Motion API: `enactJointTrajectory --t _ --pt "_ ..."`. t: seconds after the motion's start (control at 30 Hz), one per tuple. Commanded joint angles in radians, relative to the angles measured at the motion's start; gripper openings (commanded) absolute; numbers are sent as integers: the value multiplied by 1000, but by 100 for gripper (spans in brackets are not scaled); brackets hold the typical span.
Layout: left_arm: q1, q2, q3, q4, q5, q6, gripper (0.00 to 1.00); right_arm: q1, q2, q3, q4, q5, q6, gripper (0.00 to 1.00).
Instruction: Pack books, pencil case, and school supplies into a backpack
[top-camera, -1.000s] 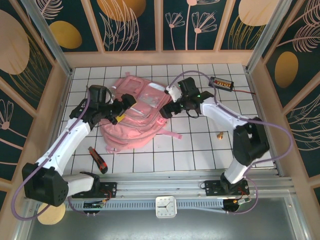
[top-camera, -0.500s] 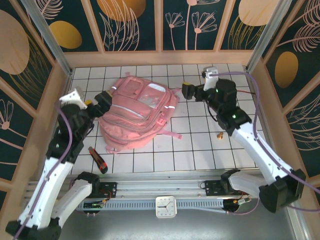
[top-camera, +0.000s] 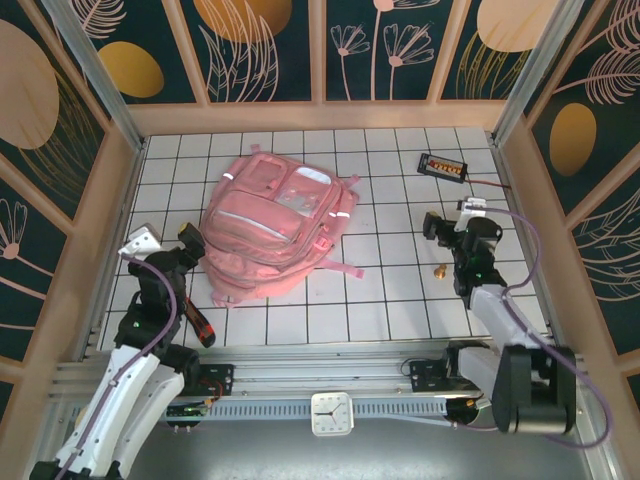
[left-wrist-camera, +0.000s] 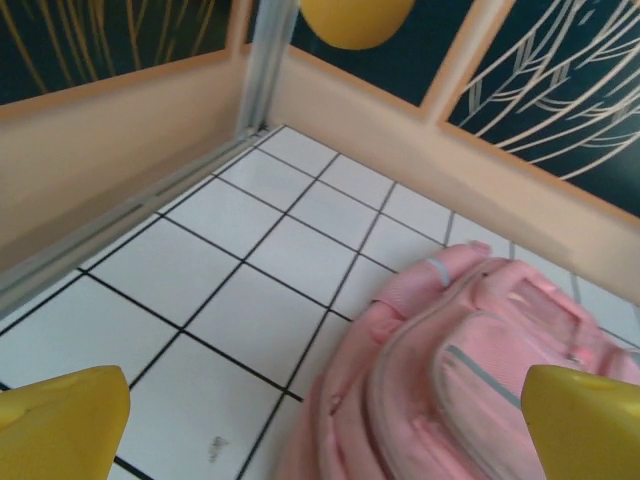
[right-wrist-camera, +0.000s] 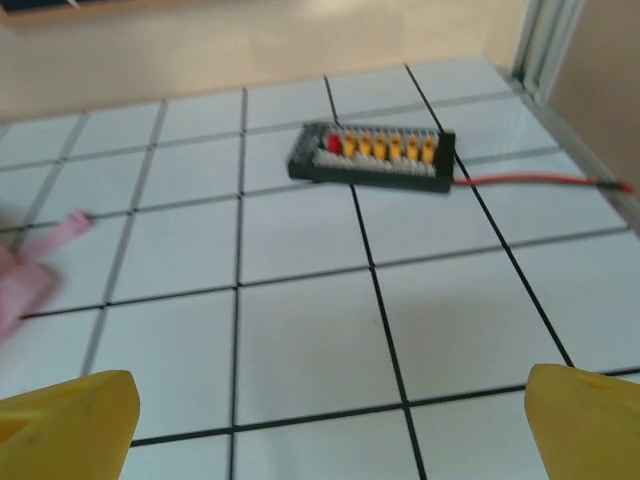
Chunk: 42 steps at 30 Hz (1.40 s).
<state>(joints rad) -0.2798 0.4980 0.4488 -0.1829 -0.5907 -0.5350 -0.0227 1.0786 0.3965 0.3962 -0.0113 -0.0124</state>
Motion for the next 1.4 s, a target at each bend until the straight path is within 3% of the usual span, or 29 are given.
enactJointTrajectory --t 0.0,0.2,0.43,0.6,0.77,1.1,1.37 --pt "5 68 -39 91 -90 54 99 -26 151 -13 299 -72 17 99" --pt "14 205 -63 246 -124 105 99 -33 397 25 475 -111 33 99" --pt "98 331 -81 363 -73 124 99 -38 484 39 541 -135 20 99" --pt "163 367 -167 554 -41 164 99 -41 475 21 565 -128 27 99" --pt "174 468 -252 802 -24 203 99 -42 462 -9 606 -124 27 99" --pt "201 770 -199 1082 97 330 99 -41 460 -17 619 -127 25 99" --pt "223 877 -168 1232 245 402 99 -42 459 -19 621 -128 24 99"
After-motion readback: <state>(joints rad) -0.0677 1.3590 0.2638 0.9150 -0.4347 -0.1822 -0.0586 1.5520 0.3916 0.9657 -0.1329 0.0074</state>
